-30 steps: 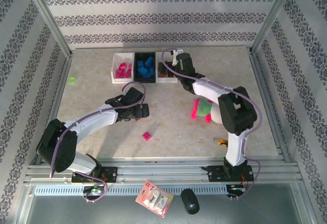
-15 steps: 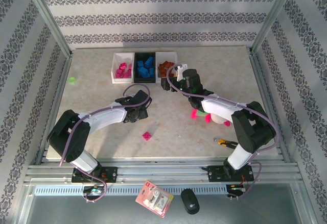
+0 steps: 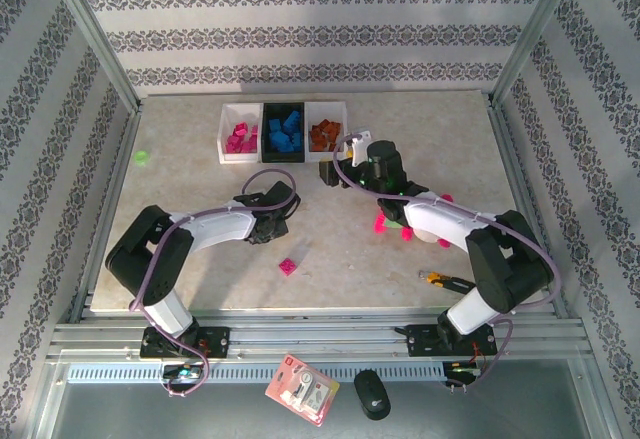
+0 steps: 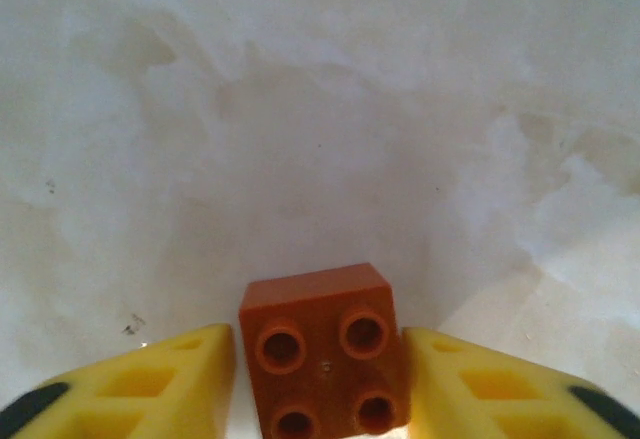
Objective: Sort the legos into containers by color
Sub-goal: Pick up the lego from the center of the table.
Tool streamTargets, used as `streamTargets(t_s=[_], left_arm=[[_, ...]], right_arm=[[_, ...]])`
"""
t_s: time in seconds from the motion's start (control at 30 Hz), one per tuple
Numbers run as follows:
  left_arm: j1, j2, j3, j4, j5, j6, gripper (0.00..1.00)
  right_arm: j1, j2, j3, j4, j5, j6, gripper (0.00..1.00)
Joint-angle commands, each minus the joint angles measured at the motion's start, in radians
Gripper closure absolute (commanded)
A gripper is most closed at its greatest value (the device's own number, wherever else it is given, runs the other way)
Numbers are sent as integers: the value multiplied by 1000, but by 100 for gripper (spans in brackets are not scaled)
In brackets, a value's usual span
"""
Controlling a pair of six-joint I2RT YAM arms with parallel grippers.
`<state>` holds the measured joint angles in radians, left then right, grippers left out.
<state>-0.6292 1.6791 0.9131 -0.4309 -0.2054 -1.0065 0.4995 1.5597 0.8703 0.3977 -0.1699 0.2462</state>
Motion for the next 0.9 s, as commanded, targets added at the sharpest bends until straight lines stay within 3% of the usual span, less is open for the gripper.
streamTargets(t_s=[0.0, 0.3, 0.87], left_arm=[[-6, 8, -7, 24, 1, -5, 64], [-6, -39, 73, 48, 36, 184, 83], [-6, 292, 764, -36, 47, 491, 83]], right_arm=[[-13, -59, -24, 1, -59, -35, 17], [-17, -233, -95, -109, -94, -87, 15], [-62, -374, -220, -150, -57, -78, 14]])
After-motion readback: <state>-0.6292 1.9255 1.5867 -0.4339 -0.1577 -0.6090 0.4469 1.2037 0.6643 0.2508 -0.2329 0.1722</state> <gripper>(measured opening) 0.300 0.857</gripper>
